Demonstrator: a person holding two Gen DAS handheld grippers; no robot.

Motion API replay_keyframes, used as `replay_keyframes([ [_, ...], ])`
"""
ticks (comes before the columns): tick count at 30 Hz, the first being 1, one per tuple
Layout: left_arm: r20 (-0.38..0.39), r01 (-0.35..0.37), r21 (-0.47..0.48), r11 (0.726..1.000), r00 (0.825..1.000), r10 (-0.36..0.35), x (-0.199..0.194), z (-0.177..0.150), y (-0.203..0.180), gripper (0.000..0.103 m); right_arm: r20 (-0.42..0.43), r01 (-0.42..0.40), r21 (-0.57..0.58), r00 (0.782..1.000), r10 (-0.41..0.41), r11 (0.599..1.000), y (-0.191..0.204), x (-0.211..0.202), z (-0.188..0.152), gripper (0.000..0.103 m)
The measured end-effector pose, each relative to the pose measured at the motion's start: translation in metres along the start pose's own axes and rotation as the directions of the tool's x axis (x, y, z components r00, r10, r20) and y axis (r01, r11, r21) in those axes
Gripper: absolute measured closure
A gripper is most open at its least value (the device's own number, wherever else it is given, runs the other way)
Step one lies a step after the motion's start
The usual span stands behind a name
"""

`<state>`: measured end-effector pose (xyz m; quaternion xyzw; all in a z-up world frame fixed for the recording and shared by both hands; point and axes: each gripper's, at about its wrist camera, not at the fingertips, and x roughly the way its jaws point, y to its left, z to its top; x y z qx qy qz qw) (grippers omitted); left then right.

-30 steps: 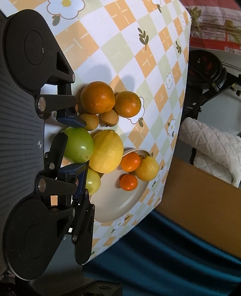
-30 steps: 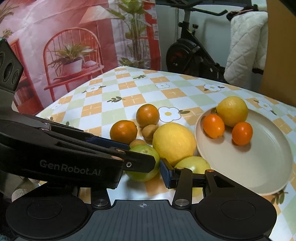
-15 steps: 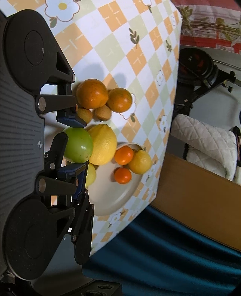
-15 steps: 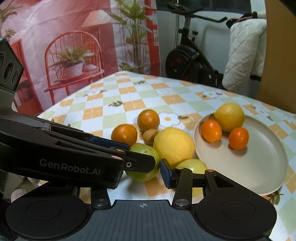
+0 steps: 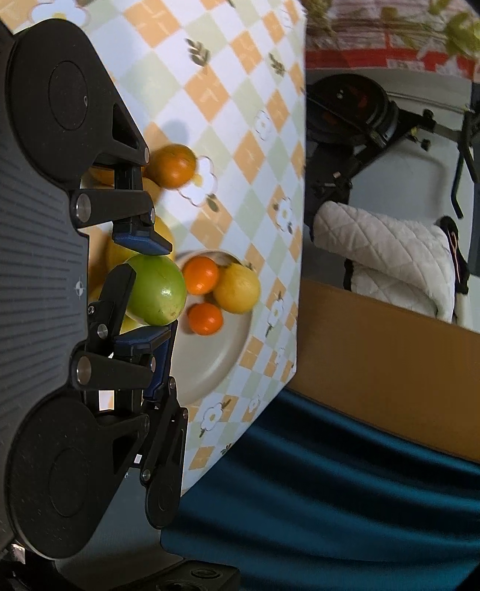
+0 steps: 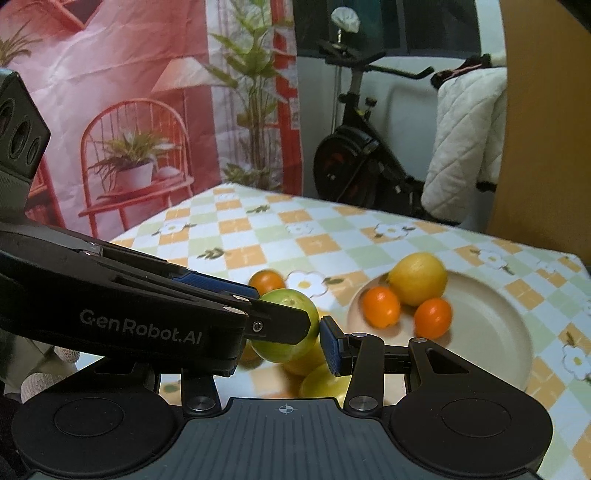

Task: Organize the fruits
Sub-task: 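Carry the green fruit in the left tool over the plate, then lower the green fruit onto the plate and open the left tool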

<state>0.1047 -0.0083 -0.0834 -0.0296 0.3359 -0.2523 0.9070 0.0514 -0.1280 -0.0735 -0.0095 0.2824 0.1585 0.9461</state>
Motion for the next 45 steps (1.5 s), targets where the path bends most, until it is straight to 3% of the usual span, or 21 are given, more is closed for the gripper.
replay_keyframes([
  [9,-0.029,0.025,0.077,0.997,0.999,-0.022,0.038,0.027,-0.022,0.059,0.034,0.054,0.066,0.998,-0.056,0.996,-0.047,0.005,0.009,0.063],
  [19,-0.111,0.021,0.088,0.996,0.994,-0.011,0.081,0.031,-0.024,0.059,-0.009,0.060,0.138,0.998,-0.060,0.989,-0.085,0.034,-0.005,0.063],
  [45,-0.130,-0.032,0.066,0.997,0.991,0.040,0.098,0.027,-0.017,0.058,-0.077,0.053,0.174,0.996,-0.041,0.983,-0.086,0.062,-0.014,0.063],
])
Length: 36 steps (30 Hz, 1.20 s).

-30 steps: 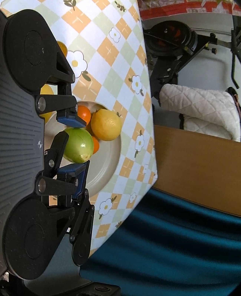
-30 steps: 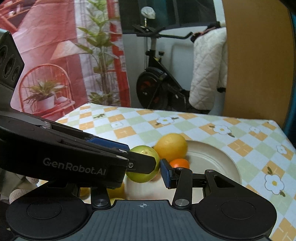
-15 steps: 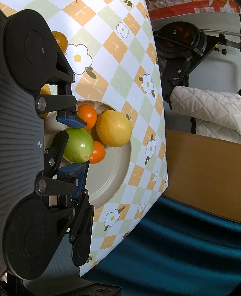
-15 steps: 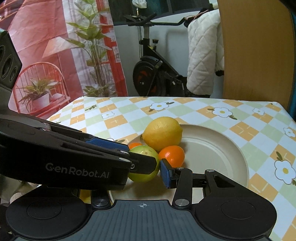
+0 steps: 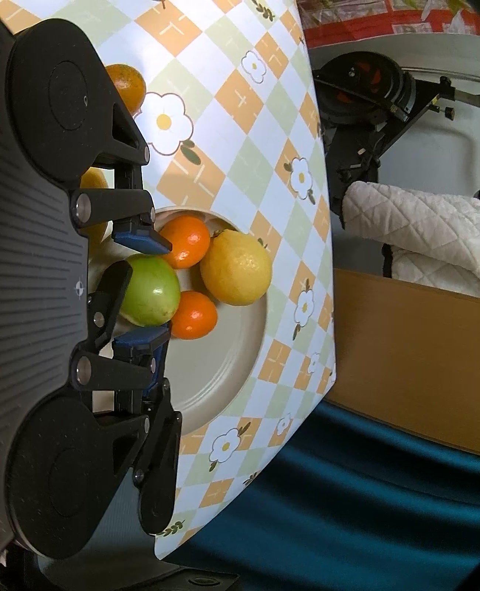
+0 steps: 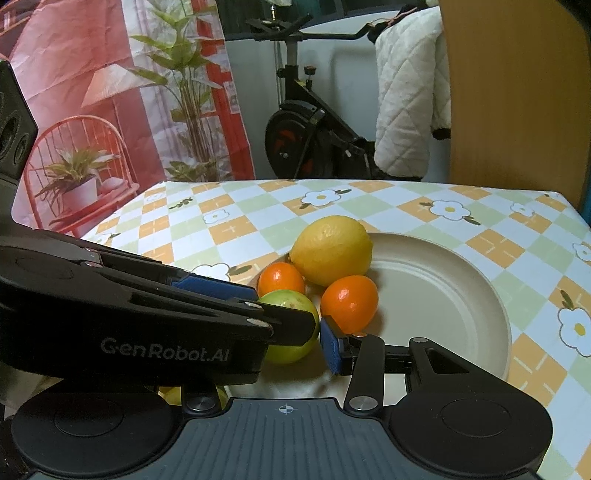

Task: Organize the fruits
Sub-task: 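Lower the green fruit onto the plate and open the left tool, then move the left tool back to the fruit cluster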

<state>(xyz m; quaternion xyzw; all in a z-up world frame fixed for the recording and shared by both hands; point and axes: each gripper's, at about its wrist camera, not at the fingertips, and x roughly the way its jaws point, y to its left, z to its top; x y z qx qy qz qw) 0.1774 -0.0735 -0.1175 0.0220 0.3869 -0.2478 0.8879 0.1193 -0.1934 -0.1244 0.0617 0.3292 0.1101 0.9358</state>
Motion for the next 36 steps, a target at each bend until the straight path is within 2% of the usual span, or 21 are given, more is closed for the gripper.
replay_keyframes([
  [5,0.006,-0.006,-0.007,1.000,1.000,0.006,-0.003,0.000,0.002,0.057,-0.005,0.009,0.001,1.000,-0.009,1.000,0.002,0.000,0.002,0.062],
  [13,0.052,-0.031,-0.016,0.999,0.998,0.031,-0.018,0.001,0.005,0.057,-0.004,0.043,0.018,0.999,-0.043,0.999,0.000,-0.011,0.001,0.054],
  [19,0.076,-0.080,-0.005,0.997,0.994,0.081,-0.037,-0.007,0.008,0.057,0.014,0.049,0.039,0.999,-0.050,0.998,0.001,-0.026,-0.003,0.054],
  [25,0.122,-0.085,-0.063,0.994,0.988,0.092,-0.061,-0.022,0.015,0.057,0.034,0.065,0.025,0.997,-0.066,0.998,0.008,-0.044,-0.008,0.054],
  [36,0.171,-0.115,-0.078,0.990,0.977,0.127,-0.087,-0.040,0.014,0.057,0.062,0.030,-0.020,0.998,-0.029,0.999,0.033,-0.060,-0.014,0.054],
])
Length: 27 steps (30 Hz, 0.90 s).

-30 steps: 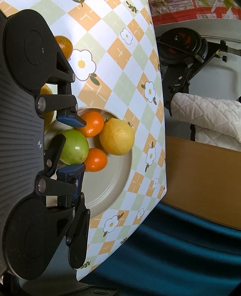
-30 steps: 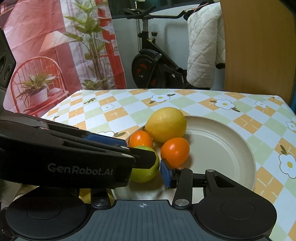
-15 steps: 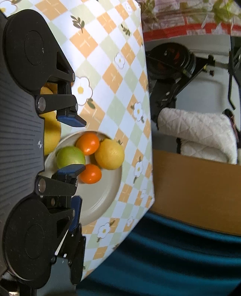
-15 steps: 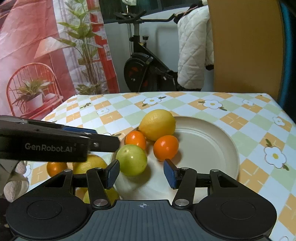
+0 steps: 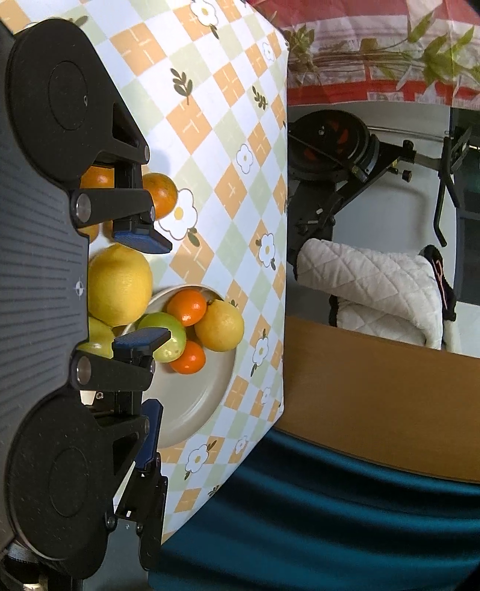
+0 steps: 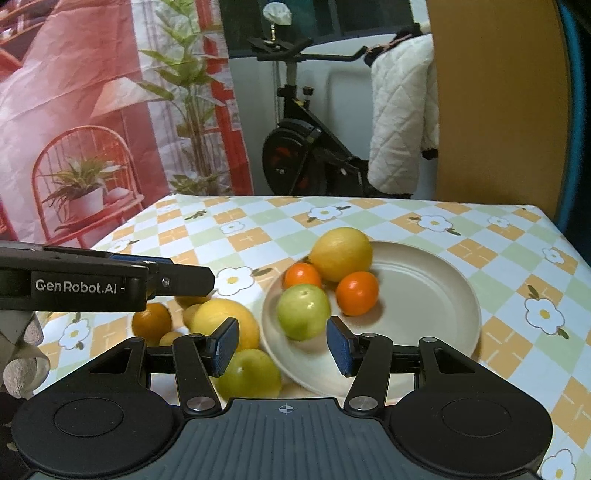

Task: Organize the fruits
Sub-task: 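Move the left tool back to the fruit cluster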

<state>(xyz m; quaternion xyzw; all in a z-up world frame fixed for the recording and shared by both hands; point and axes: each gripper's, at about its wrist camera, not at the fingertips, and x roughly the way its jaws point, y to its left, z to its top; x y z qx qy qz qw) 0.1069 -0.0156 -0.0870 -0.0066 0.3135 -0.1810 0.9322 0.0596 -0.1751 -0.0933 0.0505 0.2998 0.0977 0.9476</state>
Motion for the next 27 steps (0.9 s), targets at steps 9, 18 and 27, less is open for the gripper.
replay_keyframes([
  [9,-0.006,0.002,0.019,1.000,1.000,-0.001,-0.005,-0.015,-0.002,0.057,0.004,-0.007,-0.005,1.000,0.007,1.000,0.004,-0.008,-0.006,0.054],
  [18,-0.007,-0.002,0.003,1.000,1.000,0.002,-0.006,-0.018,0.003,0.057,0.003,-0.013,-0.024,1.000,0.013,1.000,0.009,-0.011,-0.011,0.054],
  [27,-0.020,-0.010,-0.007,1.000,1.000,0.010,-0.006,-0.022,0.006,0.057,-0.009,-0.008,-0.025,1.000,0.008,1.000,0.008,-0.011,-0.014,0.054],
])
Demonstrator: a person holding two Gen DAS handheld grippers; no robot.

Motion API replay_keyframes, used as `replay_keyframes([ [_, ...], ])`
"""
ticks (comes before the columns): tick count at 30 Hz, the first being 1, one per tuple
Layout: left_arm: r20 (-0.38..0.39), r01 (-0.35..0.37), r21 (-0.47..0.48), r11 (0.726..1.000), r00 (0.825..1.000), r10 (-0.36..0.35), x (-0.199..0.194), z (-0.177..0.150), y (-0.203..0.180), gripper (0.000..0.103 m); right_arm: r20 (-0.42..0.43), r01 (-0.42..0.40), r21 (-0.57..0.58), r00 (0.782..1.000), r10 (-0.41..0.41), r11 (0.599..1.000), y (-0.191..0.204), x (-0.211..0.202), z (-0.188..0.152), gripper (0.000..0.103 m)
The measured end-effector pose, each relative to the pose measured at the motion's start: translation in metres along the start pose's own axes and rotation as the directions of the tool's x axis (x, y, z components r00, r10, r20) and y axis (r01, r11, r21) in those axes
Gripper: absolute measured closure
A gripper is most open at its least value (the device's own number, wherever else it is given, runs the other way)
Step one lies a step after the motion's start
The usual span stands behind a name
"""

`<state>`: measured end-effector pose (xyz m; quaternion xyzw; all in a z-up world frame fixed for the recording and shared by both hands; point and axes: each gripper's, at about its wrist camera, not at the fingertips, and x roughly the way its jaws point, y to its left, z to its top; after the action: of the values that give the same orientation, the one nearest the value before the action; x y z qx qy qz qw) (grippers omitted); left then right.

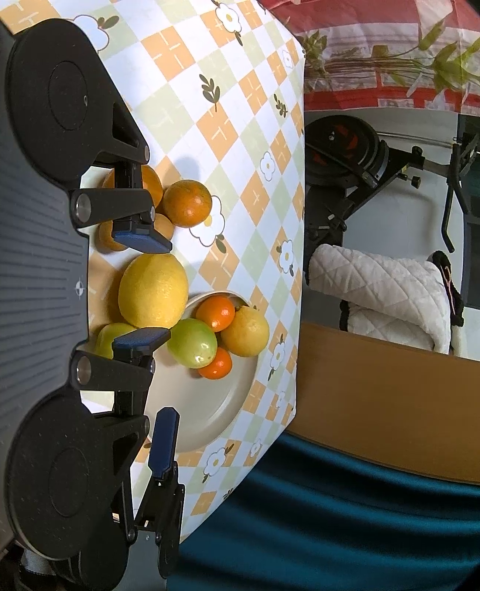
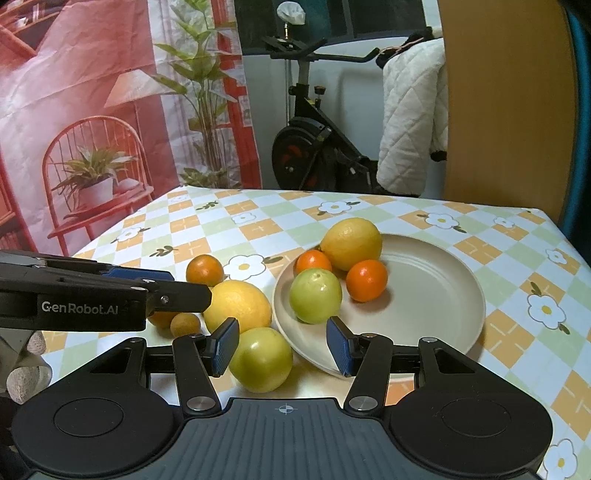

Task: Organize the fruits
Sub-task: 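Move the left tool back to the fruit cluster, then close the left tool on a yellow-green fruit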

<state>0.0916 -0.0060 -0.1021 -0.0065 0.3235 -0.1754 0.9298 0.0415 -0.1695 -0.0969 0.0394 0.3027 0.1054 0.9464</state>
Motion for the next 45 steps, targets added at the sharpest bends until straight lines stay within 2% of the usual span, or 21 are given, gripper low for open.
replay_keyframes([
  [27,-0.071,0.041,-0.059,0.997,0.996,-0.045,0.006,-0.009,0.008,0.059,-0.041,-0.016,-0.034,0.999,0.015,0.999,0.008,0.005,-0.008,0.054],
  [38,-0.091,0.110,-0.082,0.991,0.989,-0.117,0.010,-0.012,0.004,0.059,-0.078,-0.036,-0.065,0.996,0.031,0.997,0.014,0.010,-0.013,0.056],
  [45,-0.102,0.168,-0.089,0.982,0.979,-0.176,0.016,-0.012,-0.001,0.059,-0.094,-0.046,-0.096,0.995,0.037,0.994,0.019,0.014,-0.016,0.063],
])
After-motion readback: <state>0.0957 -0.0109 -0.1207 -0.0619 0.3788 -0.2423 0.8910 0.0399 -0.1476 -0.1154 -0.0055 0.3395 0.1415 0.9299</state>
